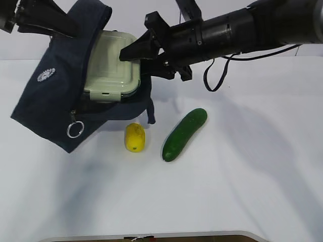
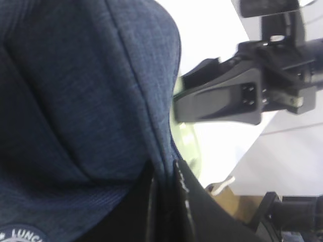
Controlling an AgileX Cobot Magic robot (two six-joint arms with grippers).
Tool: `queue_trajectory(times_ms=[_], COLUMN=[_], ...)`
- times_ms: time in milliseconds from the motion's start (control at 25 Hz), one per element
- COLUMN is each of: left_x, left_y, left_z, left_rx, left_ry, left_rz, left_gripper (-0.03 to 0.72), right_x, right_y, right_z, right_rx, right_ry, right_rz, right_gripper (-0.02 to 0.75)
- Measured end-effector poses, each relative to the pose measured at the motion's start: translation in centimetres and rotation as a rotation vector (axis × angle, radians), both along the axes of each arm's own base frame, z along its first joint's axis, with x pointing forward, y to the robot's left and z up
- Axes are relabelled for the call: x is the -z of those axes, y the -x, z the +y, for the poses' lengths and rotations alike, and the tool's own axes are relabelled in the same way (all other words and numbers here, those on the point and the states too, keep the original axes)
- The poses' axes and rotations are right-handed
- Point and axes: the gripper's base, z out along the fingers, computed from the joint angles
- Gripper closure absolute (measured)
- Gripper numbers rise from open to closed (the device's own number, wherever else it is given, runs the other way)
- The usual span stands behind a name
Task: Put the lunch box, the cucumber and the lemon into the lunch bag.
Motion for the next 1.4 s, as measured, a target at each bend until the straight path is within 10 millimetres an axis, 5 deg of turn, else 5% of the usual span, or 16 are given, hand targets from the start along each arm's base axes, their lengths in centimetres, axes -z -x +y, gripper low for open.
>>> queue_trajectory(times_ms=[440,800,1400], left_x=[0.7,3.3,7.7], left_y=[-0.3,-1.5,-3.5], left_z=[-0.4,-0.1,-0.5], left_rx=[0.010,0.026,0.057], left_ry=[-0.041,-0.117,-0.105], left_rz=[-0.009,0.036,0.119], left_gripper=[0.678,0.678,0.679], right_x=[1.9,4.4,7.6], right_y=[-0.3,-1.5,-2.9], right_z=[2.5,4.8,5.8], right_rx=[0.014,0.015,0.072], right_ry=[-0.079,-0.055,-0.021], right_rz=[0.057,0.066,0.095], right_gripper=[0.382,0.382,0.382])
